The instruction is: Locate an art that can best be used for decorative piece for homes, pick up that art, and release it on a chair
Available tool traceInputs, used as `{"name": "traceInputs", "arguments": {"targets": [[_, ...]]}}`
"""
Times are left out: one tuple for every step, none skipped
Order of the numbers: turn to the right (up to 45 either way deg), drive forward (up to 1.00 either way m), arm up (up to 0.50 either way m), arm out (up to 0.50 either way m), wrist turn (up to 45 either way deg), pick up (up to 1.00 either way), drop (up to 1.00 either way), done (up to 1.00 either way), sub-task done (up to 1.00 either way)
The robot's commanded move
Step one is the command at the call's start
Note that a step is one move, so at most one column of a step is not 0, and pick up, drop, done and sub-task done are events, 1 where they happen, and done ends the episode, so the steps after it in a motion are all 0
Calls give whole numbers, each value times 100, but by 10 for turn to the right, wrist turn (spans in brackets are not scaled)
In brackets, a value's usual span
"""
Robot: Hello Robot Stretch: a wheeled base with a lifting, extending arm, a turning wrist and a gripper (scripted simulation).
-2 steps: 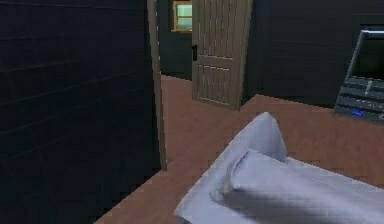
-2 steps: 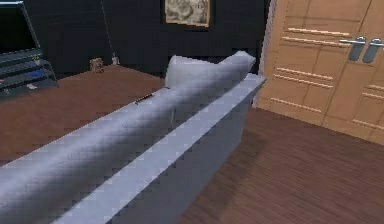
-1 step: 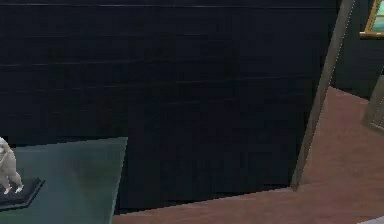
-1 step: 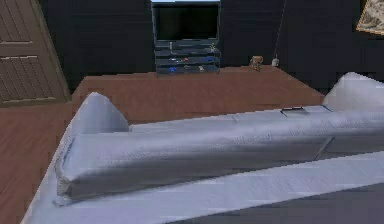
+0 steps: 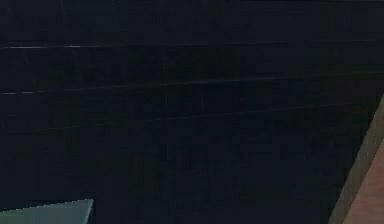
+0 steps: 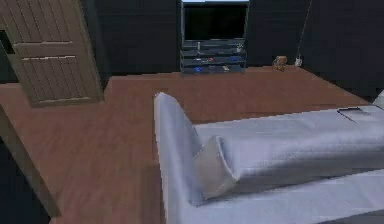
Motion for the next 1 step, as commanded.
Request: {"name": "traceInputs", "arguments": {"targets": [[-450,0,0,0,0,0,0,0,0]]}}
